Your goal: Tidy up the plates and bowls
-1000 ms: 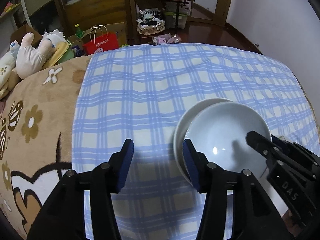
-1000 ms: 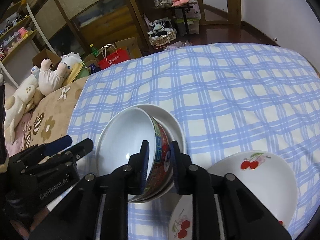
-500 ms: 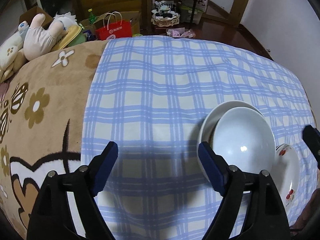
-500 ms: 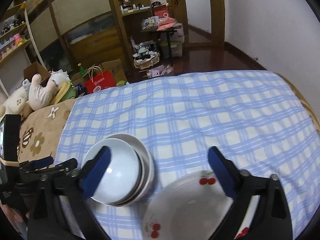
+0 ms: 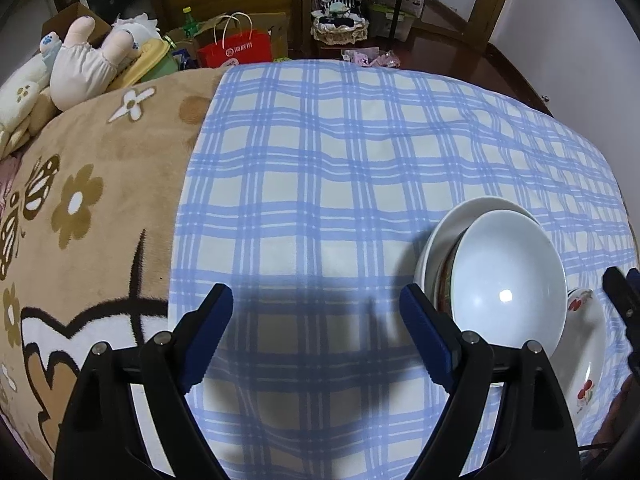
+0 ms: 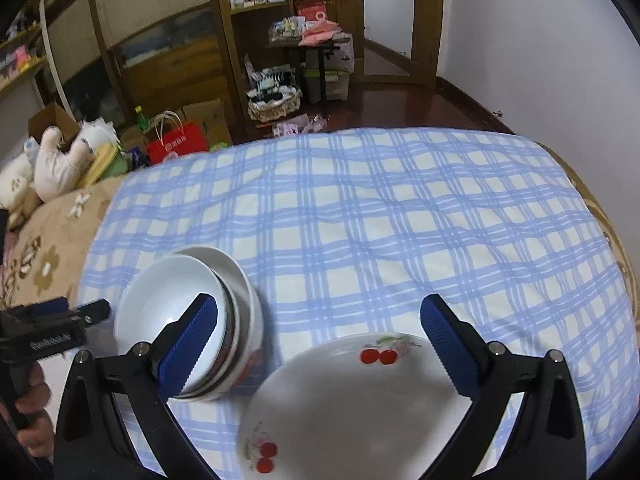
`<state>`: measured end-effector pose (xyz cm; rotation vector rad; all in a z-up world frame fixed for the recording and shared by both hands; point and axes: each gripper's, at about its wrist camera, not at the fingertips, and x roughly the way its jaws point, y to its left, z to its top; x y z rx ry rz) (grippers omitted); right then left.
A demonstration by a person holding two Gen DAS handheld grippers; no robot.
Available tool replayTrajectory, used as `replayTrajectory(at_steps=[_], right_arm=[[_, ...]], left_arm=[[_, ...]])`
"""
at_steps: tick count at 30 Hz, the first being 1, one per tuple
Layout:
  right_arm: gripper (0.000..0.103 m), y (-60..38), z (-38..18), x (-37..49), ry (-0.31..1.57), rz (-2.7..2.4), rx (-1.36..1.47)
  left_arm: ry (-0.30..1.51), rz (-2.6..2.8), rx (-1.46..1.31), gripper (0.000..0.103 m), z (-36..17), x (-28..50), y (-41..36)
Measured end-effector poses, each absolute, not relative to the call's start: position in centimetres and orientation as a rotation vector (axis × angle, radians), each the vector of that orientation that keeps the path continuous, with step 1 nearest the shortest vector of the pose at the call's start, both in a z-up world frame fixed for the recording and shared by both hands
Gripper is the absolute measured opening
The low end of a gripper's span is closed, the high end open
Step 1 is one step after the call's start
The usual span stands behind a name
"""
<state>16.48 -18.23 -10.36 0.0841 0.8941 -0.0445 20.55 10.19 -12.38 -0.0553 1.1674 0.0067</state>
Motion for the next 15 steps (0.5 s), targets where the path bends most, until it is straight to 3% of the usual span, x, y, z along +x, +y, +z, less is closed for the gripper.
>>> replayTrajectory(at_steps=[15], right_arm=[[0.103,-18.6,-12.7,17.4,0.969,-0.081,0.108]], left_arm=[[1.197,-0.069,-0.076,0.084,-12.9,21.0,9.3]])
